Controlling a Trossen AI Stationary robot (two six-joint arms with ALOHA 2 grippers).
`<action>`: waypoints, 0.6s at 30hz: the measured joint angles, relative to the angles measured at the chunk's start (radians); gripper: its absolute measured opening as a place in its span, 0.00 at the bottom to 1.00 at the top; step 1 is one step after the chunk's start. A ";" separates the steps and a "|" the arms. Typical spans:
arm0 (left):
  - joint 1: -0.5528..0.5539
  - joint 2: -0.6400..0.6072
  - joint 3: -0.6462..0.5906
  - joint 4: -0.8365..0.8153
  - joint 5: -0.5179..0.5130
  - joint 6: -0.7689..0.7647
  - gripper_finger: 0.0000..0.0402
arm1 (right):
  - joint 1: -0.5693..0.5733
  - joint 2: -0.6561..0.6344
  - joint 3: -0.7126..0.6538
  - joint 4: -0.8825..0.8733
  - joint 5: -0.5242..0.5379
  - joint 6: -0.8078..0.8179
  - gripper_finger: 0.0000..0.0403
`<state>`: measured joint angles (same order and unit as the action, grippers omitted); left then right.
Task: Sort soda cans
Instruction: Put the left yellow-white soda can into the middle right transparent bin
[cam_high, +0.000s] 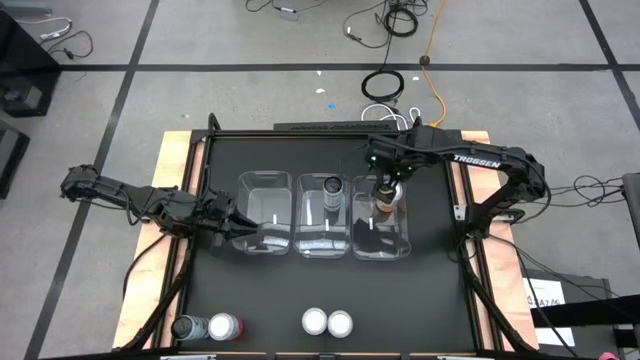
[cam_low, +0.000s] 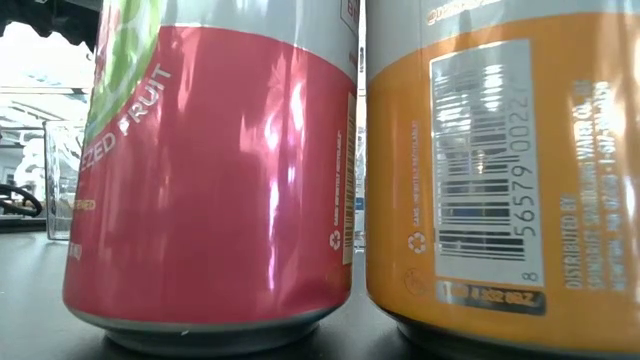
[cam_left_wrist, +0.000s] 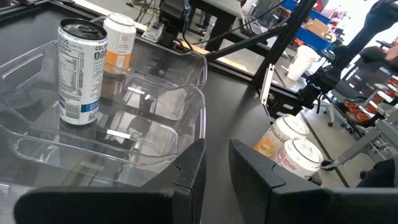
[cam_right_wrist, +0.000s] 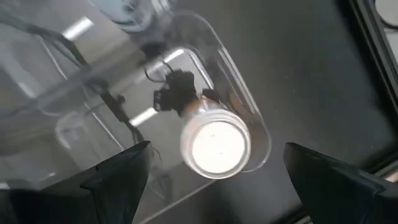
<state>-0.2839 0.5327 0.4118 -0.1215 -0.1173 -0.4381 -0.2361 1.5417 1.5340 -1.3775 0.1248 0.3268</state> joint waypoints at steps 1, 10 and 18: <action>0.000 0.000 0.000 0.000 0.000 0.000 0.20 | 0.014 0.000 0.018 -0.006 -0.001 0.004 0.89; 0.000 0.000 0.000 0.000 0.000 0.000 0.20 | 0.191 0.000 0.136 0.006 0.003 0.128 0.89; 0.000 0.000 0.000 0.000 0.000 0.000 0.20 | 0.363 -0.001 0.144 0.014 0.004 0.301 0.89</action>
<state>-0.2836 0.5327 0.4118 -0.1219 -0.1173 -0.4381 0.1273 1.5410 1.6775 -1.3637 0.1291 0.6273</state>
